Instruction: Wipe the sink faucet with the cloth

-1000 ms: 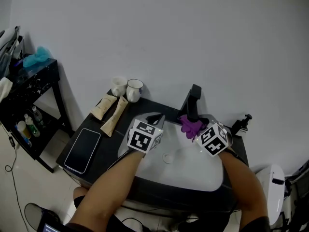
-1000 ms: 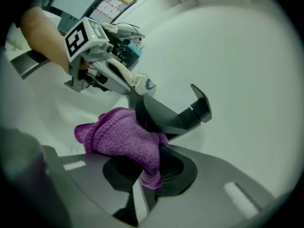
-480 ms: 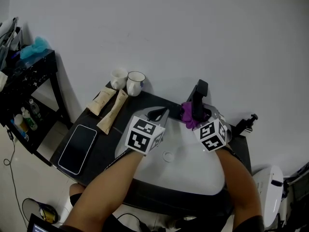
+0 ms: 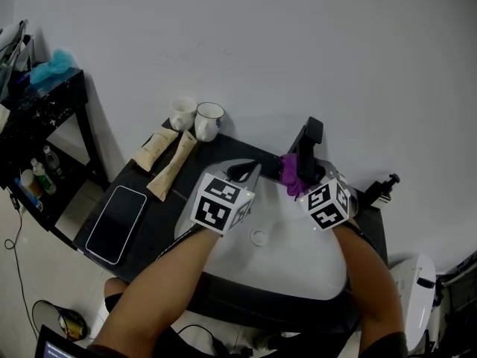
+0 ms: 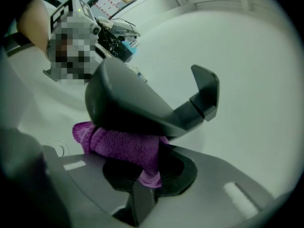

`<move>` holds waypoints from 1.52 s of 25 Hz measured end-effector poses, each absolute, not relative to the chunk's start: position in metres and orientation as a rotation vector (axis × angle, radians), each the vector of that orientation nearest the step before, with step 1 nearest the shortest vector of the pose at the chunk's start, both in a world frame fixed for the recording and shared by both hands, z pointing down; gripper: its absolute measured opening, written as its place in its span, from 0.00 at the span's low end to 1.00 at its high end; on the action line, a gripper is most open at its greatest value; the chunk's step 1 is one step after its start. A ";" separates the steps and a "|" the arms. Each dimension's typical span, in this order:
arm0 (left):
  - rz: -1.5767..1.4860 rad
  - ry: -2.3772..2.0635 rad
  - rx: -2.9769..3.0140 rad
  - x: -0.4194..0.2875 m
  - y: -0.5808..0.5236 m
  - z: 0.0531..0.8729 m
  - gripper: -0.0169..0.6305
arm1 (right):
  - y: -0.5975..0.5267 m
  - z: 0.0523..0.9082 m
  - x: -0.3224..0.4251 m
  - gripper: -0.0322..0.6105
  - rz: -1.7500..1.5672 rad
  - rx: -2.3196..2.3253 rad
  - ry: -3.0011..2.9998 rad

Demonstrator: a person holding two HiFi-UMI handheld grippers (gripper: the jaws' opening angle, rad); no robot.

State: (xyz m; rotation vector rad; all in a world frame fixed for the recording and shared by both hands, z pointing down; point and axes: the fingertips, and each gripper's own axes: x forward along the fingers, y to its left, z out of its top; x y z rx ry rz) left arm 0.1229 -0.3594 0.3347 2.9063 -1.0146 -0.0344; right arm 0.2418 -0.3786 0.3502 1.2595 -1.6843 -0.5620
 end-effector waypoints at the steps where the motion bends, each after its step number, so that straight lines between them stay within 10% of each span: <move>1: -0.033 -1.015 2.906 0.123 -0.359 0.335 0.05 | -0.379 0.356 0.244 0.14 -0.548 1.247 -1.677; 38: -0.006 -1.051 2.890 0.116 -0.368 0.338 0.05 | -0.392 0.240 0.306 0.14 -0.717 1.313 -1.454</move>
